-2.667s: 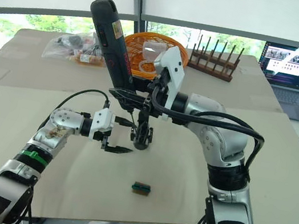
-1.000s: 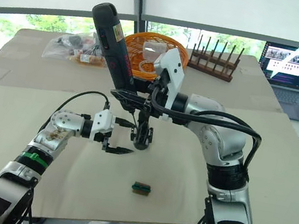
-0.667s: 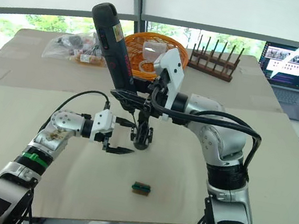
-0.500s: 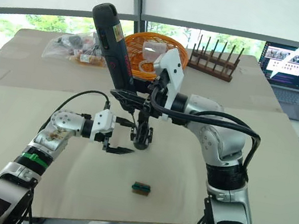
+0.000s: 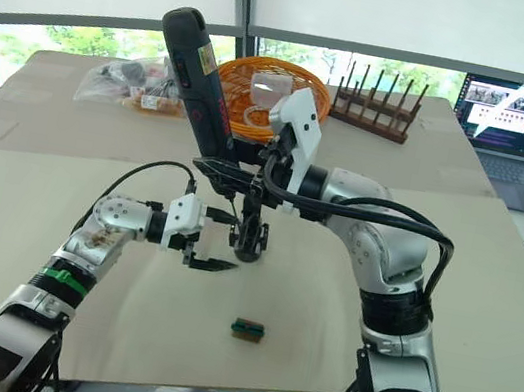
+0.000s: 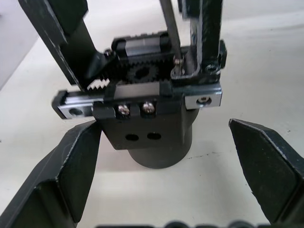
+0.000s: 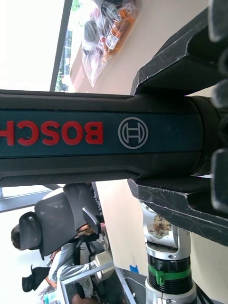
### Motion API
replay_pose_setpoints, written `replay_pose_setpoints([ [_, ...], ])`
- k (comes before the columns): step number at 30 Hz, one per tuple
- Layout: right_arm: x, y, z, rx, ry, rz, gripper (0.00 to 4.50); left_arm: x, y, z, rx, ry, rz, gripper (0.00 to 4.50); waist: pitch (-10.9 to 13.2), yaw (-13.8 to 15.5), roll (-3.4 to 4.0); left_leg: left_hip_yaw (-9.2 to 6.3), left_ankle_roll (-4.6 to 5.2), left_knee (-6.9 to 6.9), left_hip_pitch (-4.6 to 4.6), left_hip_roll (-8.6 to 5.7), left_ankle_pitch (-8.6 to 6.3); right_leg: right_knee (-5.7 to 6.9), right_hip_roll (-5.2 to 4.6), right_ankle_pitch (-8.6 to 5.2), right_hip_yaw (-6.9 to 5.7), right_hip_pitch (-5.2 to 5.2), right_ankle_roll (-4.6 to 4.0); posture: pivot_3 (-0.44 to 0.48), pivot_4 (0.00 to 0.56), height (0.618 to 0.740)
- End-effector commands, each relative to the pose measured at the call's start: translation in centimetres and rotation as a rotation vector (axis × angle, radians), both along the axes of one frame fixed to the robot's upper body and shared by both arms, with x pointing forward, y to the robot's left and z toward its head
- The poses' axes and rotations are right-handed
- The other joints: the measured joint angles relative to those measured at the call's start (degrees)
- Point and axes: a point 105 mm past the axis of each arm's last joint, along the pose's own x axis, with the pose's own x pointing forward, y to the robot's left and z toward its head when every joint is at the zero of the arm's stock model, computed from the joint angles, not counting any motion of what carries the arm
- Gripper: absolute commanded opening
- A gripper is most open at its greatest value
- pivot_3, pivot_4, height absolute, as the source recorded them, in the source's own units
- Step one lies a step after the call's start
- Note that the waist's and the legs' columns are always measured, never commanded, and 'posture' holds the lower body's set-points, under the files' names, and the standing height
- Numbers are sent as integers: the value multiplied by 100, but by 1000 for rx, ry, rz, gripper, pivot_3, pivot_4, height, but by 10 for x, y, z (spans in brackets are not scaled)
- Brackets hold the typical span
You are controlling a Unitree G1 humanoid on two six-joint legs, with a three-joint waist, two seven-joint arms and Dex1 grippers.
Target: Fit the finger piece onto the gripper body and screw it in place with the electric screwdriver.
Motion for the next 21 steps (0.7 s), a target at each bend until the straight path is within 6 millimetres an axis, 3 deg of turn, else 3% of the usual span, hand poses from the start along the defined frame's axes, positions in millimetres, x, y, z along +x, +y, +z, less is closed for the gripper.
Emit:
replay_pose_setpoints([
  [1,-8,-2,17,48,-87,7,1934,5,-8,2,-9,-19,-2,4500,0,1,0,0,0,0,0,0,0,1,0,0,-1,0,0,0,150,740],
  [12,-10,-7,14,51,-95,-20,1934,10,-22,-3,-90,23,24,4500,0,-1,0,0,0,0,0,0,0,1,0,0,0,1,0,0,150,740],
  [15,-13,-10,13,57,-127,-18,1934,12,-21,-6,-88,27,28,3611,0,1,-1,0,1,1,0,0,0,0,-1,0,0,1,0,0,150,740],
  [18,-21,-12,13,96,-147,1,1934,13,-20,-9,-83,35,32,2306,0,7,-1,-1,1,0,0,0,0,-1,-1,0,-1,2,1,0,150,740],
  [21,-26,-14,7,109,-159,17,1934,13,-21,-11,-80,39,31,2321,-1,8,-1,-1,1,2,1,-1,-1,-1,-1,1,-1,5,1,0,150,740],
])
